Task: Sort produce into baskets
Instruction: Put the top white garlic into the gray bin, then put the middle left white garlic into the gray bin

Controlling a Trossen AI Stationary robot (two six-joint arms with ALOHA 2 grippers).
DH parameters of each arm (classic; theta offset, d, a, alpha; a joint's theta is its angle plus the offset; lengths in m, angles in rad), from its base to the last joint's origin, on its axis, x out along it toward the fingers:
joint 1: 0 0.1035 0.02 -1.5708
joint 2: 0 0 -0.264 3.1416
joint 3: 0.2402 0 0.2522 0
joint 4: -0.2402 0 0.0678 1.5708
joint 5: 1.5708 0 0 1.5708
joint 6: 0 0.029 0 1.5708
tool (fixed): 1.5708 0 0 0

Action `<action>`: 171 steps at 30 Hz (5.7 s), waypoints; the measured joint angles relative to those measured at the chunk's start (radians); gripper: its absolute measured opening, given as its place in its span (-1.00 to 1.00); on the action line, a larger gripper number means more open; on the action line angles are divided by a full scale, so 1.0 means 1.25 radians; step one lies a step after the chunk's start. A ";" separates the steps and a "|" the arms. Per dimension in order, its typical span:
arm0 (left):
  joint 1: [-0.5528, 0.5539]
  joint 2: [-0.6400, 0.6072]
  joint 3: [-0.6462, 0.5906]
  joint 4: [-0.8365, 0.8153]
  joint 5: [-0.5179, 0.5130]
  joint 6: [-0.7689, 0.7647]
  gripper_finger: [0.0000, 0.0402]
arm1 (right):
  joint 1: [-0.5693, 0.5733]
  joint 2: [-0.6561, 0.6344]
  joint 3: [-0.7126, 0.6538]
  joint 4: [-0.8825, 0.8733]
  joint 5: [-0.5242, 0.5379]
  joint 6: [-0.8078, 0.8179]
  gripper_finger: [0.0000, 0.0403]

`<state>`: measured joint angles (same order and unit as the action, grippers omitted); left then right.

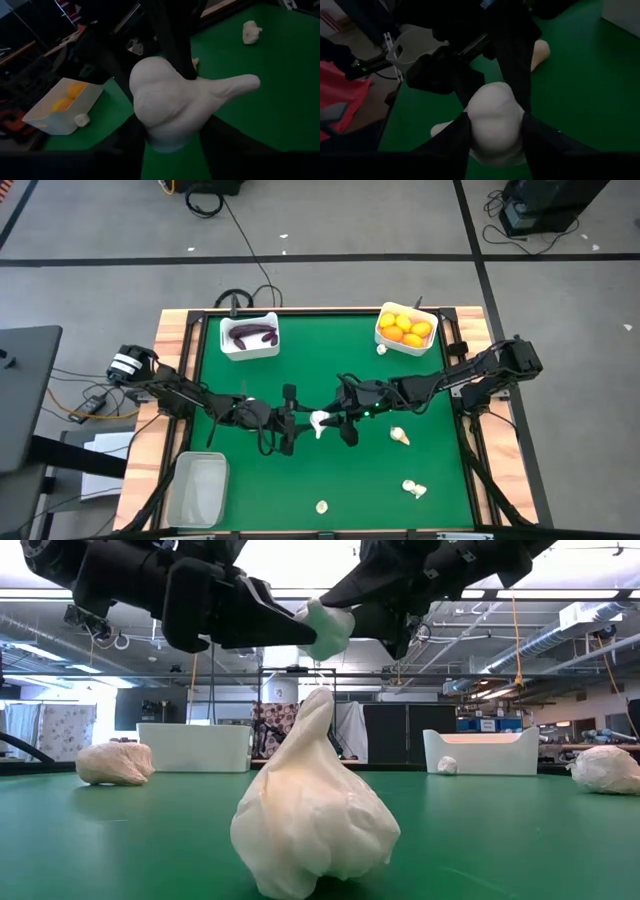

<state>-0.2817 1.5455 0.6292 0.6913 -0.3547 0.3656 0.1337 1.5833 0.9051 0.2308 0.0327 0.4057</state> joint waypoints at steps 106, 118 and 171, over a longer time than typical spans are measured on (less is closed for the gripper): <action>0.031 -0.297 0.016 -1.162 -0.110 -0.943 0.40 | -0.005 0.002 -0.129 0.106 0.230 0.008 0.44; 0.086 -0.297 -0.086 -1.021 -0.006 -0.948 0.35 | -0.005 0.002 -0.129 0.105 0.230 0.008 0.44; -0.242 -0.297 0.184 -1.408 0.610 -1.165 -0.12 | -0.004 0.001 -0.129 0.076 0.203 -0.025 0.44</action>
<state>-0.5844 1.1744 0.8589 -1.0685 0.4074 -1.0905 0.1291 1.5848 0.7441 0.3252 0.2863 0.3744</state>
